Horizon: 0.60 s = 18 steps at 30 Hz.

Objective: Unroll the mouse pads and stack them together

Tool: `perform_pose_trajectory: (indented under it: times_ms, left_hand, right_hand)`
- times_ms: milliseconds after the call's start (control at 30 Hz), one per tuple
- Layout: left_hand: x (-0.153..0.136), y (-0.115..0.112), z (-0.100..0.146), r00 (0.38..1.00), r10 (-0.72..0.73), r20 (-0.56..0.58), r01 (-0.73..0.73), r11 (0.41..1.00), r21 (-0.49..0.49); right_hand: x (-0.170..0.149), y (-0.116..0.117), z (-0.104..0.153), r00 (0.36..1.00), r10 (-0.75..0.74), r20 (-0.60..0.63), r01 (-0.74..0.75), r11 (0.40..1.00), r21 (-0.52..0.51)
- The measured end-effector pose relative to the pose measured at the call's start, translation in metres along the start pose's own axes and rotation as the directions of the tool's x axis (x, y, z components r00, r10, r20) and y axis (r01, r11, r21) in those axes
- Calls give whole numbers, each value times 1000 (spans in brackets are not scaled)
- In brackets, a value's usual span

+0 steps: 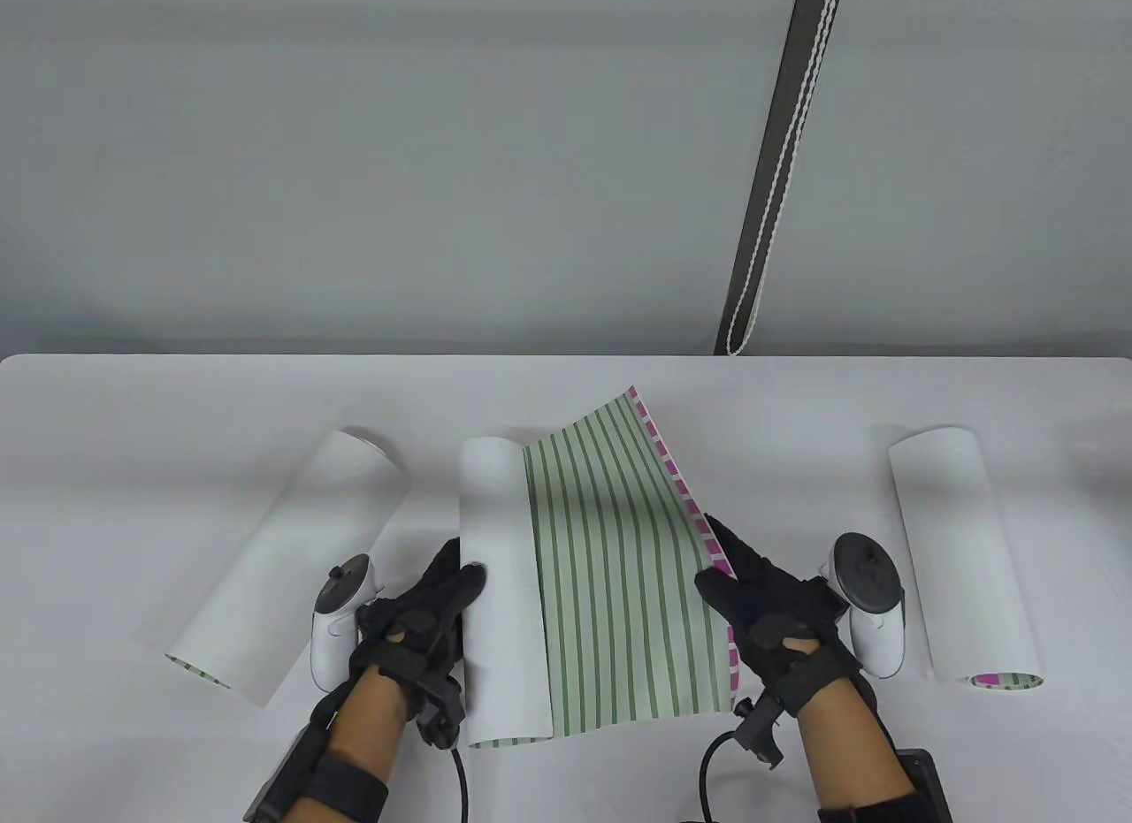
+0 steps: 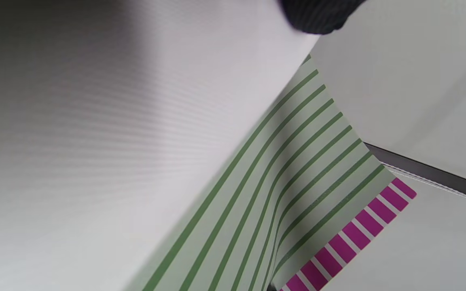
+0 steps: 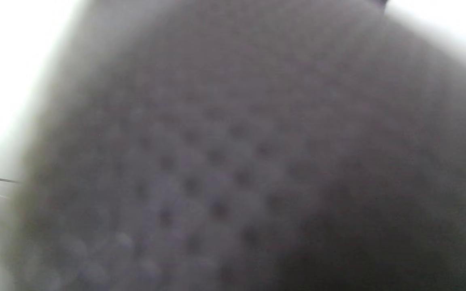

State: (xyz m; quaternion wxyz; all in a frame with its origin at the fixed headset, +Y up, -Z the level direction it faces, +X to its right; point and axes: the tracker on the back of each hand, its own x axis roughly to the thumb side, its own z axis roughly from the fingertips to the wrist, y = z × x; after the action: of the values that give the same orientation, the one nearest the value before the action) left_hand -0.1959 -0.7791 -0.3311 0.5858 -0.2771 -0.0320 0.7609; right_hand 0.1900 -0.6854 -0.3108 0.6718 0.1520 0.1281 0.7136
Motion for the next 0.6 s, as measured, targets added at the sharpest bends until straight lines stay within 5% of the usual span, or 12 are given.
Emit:
perform_pose_trajectory:
  times_ms: [300,533,600]
  left_hand:
    - [-6,-10,-4,995,-70,-66,64,994,-87]
    - [-5,8,4,990,-101,-97,115,982,151]
    - [-5,11,4,993,-87,-77,98,984,146]
  right_hand:
    - [11,10,-2,998,59,31,-59,998,23]
    - [11,-3,2,999,43,33,-43,999,8]
    - [10,-5,2,999,35,30,-35,999,3]
